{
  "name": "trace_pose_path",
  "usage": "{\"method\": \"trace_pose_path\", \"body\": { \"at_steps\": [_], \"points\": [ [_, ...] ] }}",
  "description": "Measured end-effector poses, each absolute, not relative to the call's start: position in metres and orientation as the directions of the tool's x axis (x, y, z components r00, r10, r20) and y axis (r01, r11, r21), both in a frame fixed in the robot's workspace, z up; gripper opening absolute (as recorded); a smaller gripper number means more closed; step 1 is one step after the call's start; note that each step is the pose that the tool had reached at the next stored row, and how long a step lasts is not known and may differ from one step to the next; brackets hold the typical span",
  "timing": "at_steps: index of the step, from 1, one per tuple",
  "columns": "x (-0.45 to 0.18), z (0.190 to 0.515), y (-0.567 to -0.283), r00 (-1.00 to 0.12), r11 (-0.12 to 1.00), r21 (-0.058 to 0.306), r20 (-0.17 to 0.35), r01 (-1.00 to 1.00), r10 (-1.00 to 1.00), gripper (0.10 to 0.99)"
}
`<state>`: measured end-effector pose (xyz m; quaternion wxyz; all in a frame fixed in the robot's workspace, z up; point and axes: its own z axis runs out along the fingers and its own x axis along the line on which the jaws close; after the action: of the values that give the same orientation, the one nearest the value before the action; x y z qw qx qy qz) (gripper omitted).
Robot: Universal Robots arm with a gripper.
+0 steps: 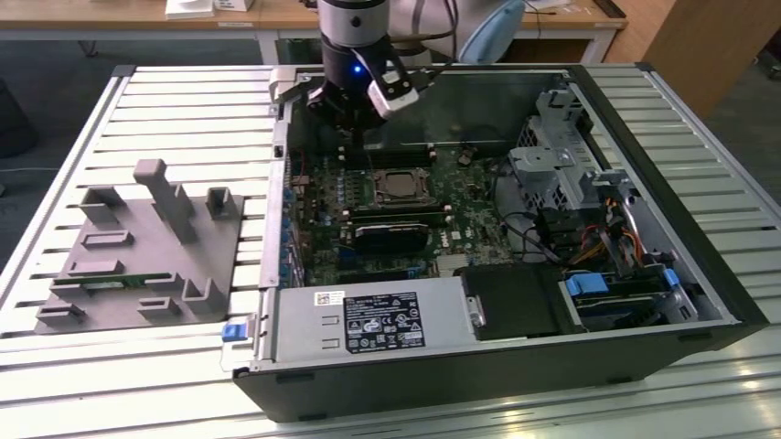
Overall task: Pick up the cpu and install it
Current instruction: 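Install the first cpu locking lever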
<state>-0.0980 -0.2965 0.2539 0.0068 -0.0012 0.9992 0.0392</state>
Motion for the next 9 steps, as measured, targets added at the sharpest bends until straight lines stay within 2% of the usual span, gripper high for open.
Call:
{"method": "trace_pose_path", "body": {
  "at_steps": [9],
  "points": [
    [-0.06,0.253,-0.296,-1.0,0.997,0.078,-0.008,-0.003,-0.002,0.106]
  ]
}}
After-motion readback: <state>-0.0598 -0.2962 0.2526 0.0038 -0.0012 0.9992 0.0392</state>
